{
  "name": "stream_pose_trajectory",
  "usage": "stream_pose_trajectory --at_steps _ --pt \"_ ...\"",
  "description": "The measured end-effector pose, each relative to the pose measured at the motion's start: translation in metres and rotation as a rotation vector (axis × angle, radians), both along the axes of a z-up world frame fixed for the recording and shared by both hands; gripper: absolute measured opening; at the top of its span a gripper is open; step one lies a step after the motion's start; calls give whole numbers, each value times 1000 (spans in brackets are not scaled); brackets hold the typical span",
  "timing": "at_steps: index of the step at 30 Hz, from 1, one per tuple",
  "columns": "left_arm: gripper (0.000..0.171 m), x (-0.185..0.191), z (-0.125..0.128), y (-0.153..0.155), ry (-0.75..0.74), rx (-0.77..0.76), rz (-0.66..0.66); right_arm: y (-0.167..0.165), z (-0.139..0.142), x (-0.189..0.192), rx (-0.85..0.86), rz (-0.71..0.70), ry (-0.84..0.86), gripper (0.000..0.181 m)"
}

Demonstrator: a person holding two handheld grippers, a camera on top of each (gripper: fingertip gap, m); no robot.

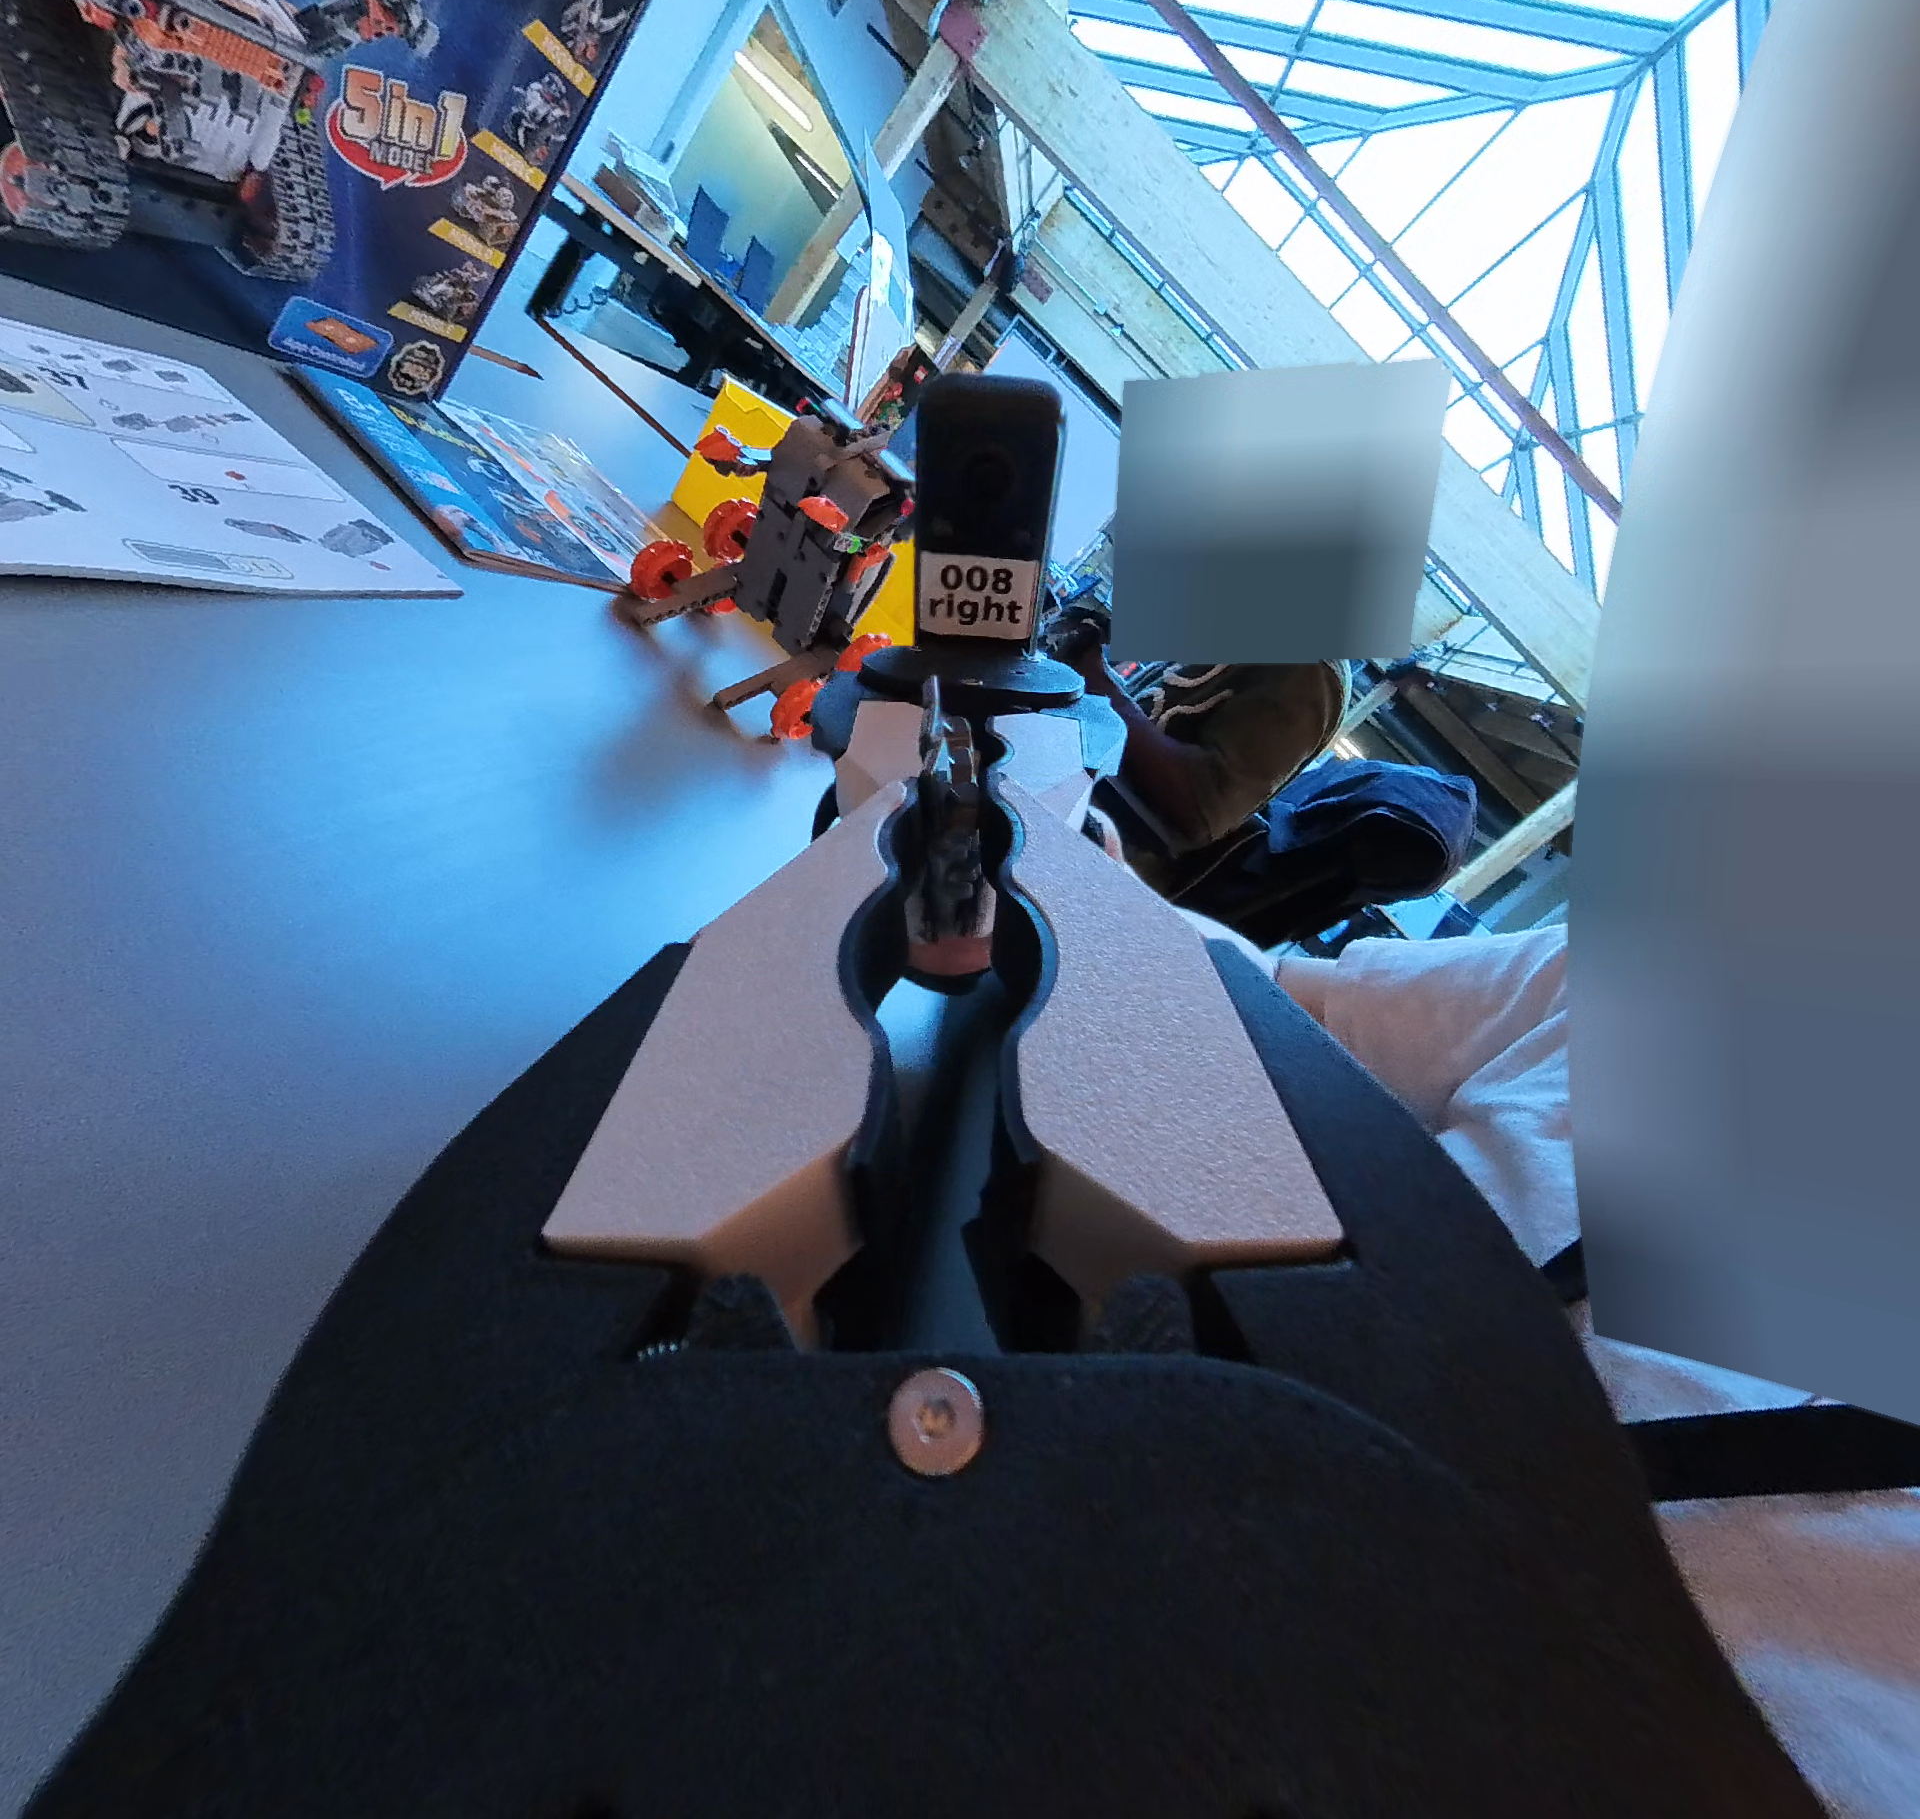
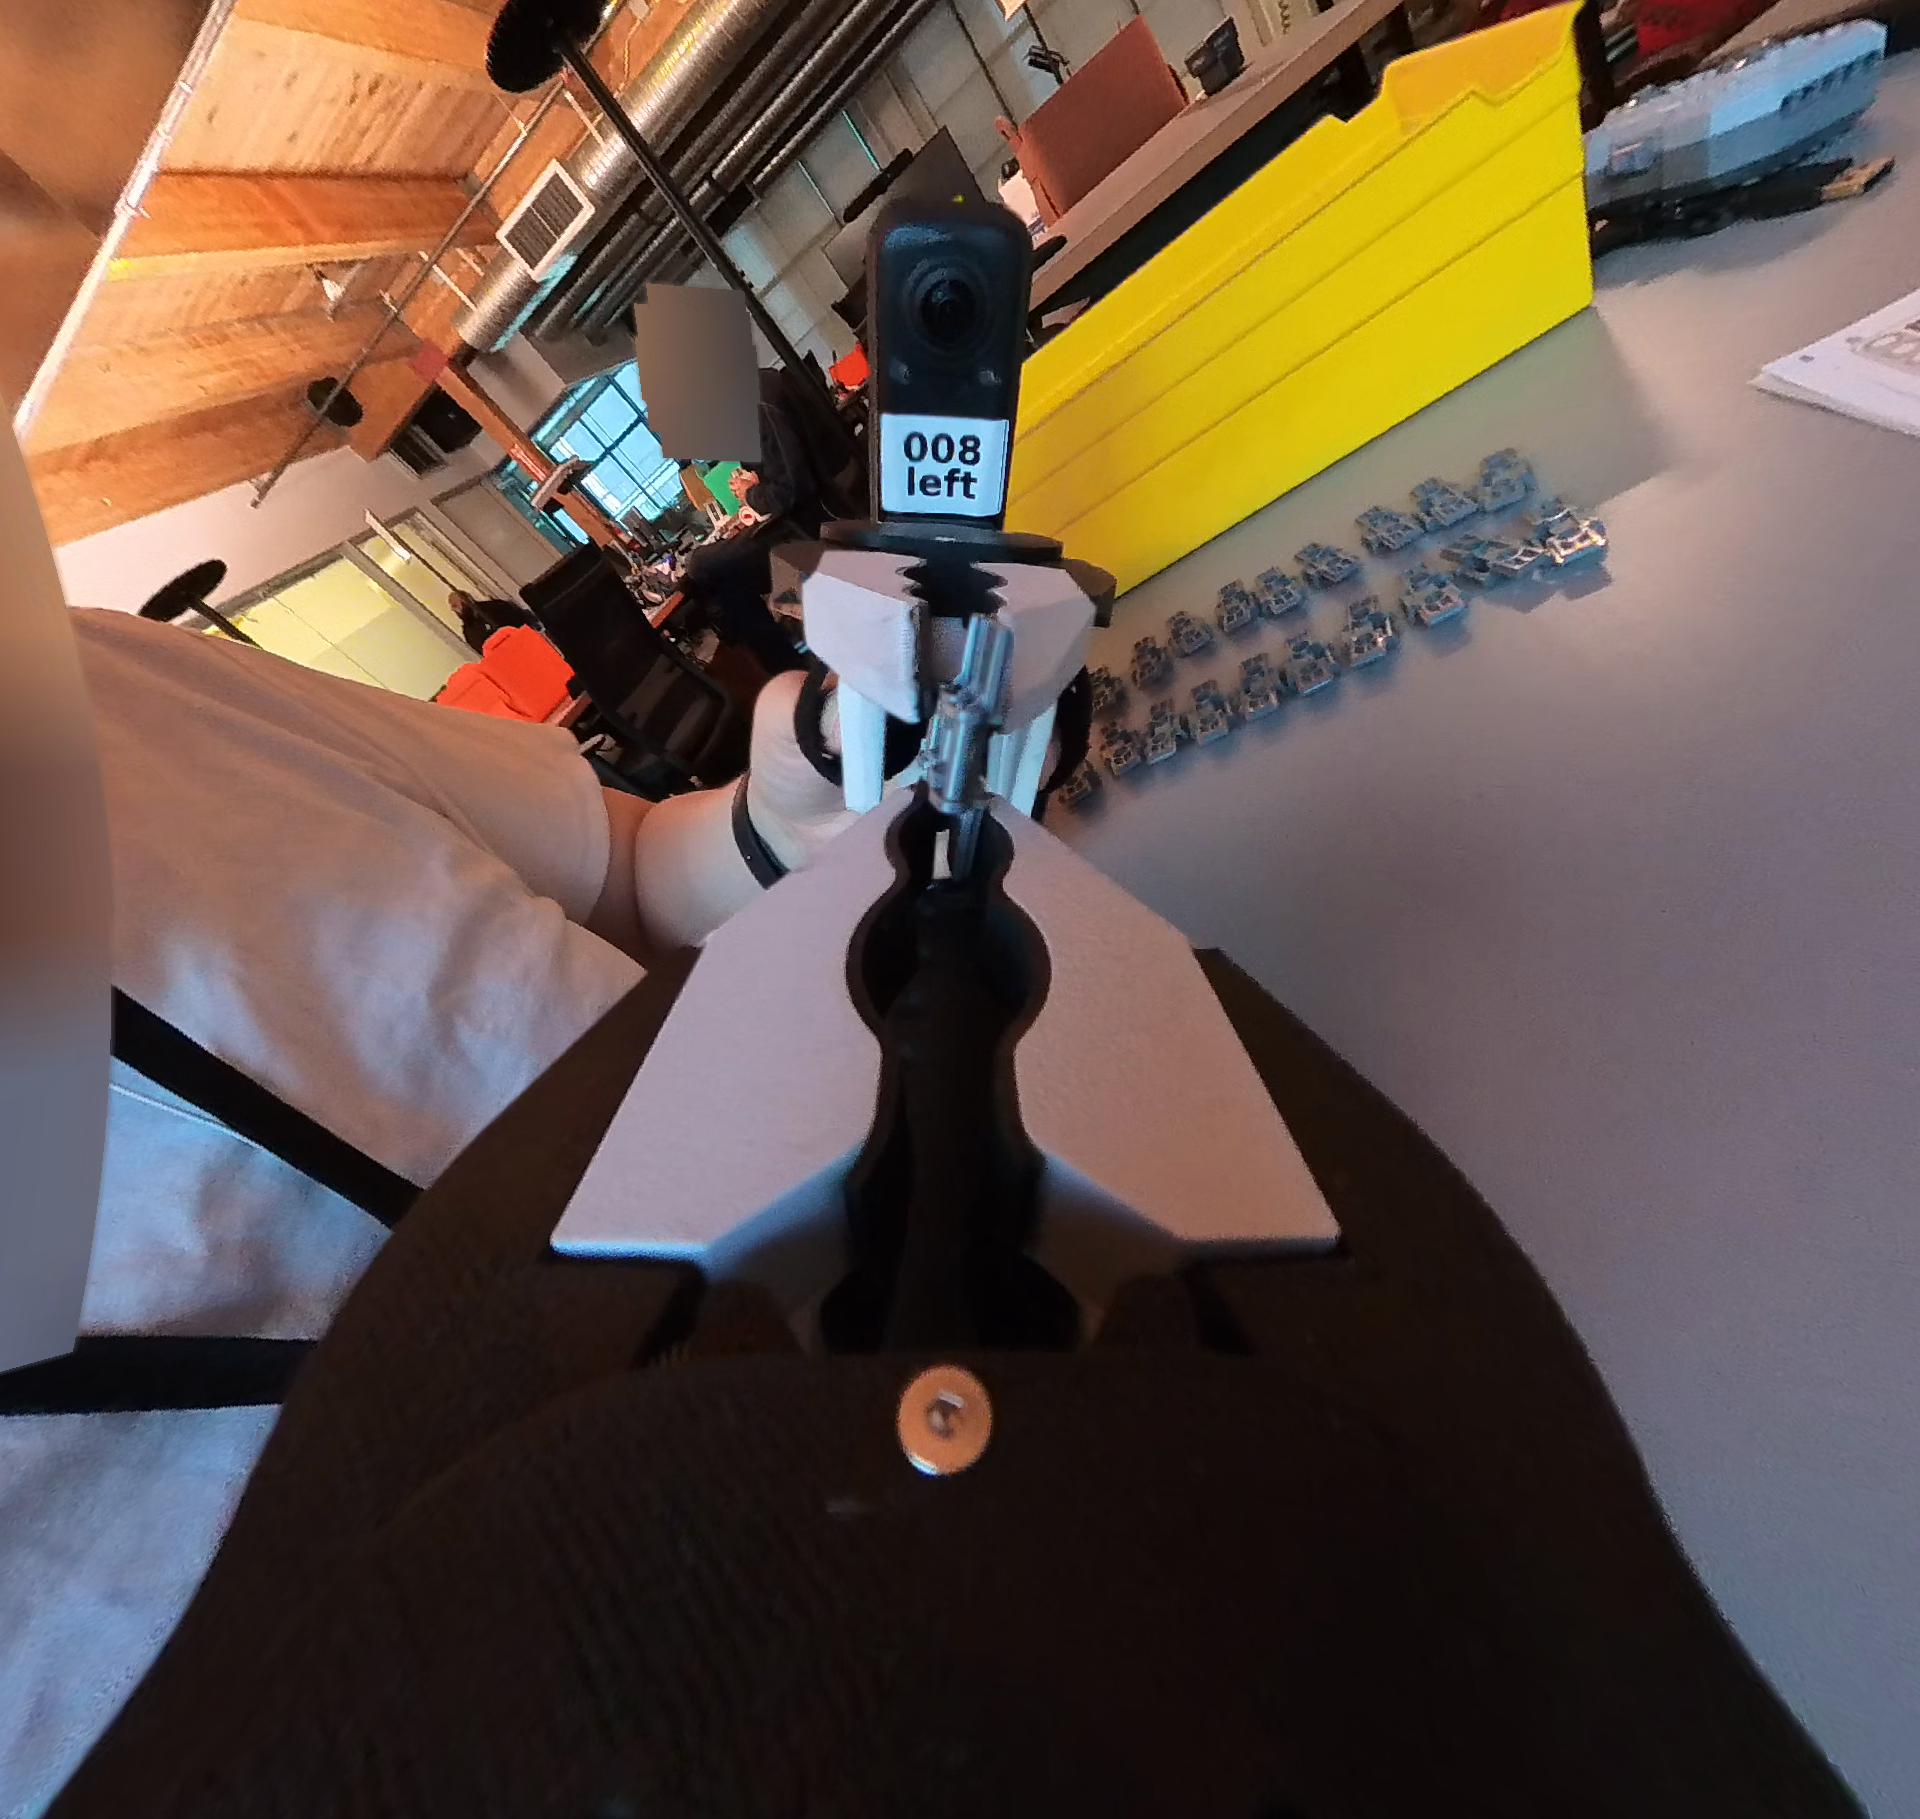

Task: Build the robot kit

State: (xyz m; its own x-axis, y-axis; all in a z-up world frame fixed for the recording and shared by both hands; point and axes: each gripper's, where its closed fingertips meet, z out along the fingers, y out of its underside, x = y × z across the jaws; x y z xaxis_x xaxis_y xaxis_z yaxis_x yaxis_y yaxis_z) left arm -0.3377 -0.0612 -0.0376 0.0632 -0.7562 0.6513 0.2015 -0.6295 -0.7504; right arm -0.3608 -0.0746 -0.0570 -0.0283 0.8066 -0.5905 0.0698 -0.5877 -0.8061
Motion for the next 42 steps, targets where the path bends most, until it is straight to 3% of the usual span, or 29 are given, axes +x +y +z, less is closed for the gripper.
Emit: stream_pose_trajectory --at_steps 8,11,22,33,39,42 --pt "7 -2 -1 4 36 46 60 4 8 -1 -24 -31 54 18" --pt "7 0 1 2 40 59 63 8 10 1 -62 -47 83 7" --pt "8 2 4 0 -16 34 54 5 11 3 54 -62 21 7" --pt "8 2 5 -5 1 64 73 0 14 4 17 -37 49 5" --pt "7 4 17 -7 35 187 112 -1 24 5 110 -51 102 6" --pt "7 8 34 -22 6 257 14 -12 40 8 300 -47 143 6"
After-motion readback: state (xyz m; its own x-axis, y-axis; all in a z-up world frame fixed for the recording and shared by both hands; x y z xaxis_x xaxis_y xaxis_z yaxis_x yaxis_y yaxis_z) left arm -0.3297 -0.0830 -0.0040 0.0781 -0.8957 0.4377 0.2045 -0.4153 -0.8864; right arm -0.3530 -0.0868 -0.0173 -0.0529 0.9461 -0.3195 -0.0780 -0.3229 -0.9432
